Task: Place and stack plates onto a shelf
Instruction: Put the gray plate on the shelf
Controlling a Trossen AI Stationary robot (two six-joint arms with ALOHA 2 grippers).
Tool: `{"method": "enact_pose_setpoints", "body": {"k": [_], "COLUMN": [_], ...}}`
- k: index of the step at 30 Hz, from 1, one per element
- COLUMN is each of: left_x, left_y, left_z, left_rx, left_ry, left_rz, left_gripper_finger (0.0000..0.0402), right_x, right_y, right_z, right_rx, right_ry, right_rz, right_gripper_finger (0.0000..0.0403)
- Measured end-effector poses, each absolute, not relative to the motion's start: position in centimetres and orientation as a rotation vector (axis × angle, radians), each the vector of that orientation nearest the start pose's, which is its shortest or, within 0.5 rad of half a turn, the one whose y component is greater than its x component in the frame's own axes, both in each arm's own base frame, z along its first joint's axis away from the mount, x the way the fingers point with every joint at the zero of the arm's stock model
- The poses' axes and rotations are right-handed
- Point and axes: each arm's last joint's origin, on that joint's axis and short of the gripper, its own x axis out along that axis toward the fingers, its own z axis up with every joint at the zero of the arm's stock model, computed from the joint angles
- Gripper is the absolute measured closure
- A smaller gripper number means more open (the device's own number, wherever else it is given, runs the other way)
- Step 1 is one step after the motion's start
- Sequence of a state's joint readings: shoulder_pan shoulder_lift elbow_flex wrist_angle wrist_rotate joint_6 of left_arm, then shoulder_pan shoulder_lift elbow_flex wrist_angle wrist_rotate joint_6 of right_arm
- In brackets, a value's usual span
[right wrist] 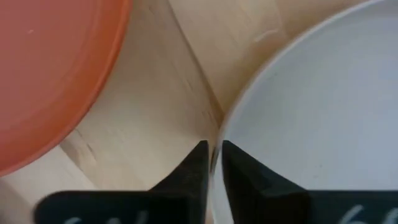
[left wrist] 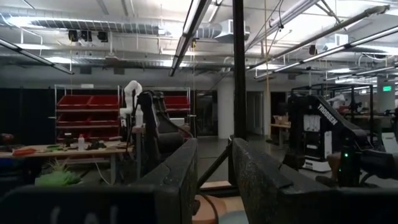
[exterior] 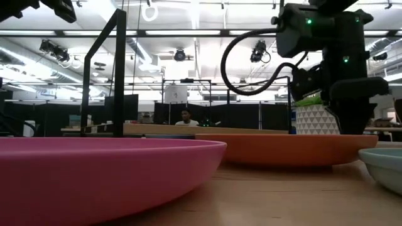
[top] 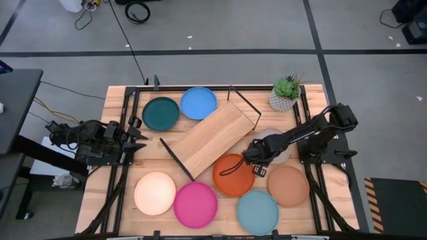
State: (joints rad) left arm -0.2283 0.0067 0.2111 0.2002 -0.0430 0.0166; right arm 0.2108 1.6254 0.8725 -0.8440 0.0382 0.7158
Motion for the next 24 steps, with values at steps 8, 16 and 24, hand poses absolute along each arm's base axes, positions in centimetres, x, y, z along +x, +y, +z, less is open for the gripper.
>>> {"method": "enact_pose_setpoints", "body": {"k": [8, 16, 24], "left_x": [7.1, 7.1, 7.2], "left_y": [-1.5, -1.5, -1.5], "left_z": [25.1, 25.1, 25.0], "left_rx": [-0.037, -0.035, -0.042], "left_ry": [-0.396, -0.391, -0.388], "left_rz": [-0.180, -0.179, -0.175], "left_gripper_finger": [0.0292, 0.0292, 0.0292], "right_x": [24.5, 25.2, 27.3], "right_y": [4.8, 5.8, 8.3], "right_z": [15.1, 19.2, 24.2], "right_rx": [0.426, 0.415, 0.249], "right_ry": [1.580, 1.557, 1.416], "right_rz": [-0.477, -0.424, -0.210], "right_gripper_finger": [0.0384, 0.0390, 0.0391]}}
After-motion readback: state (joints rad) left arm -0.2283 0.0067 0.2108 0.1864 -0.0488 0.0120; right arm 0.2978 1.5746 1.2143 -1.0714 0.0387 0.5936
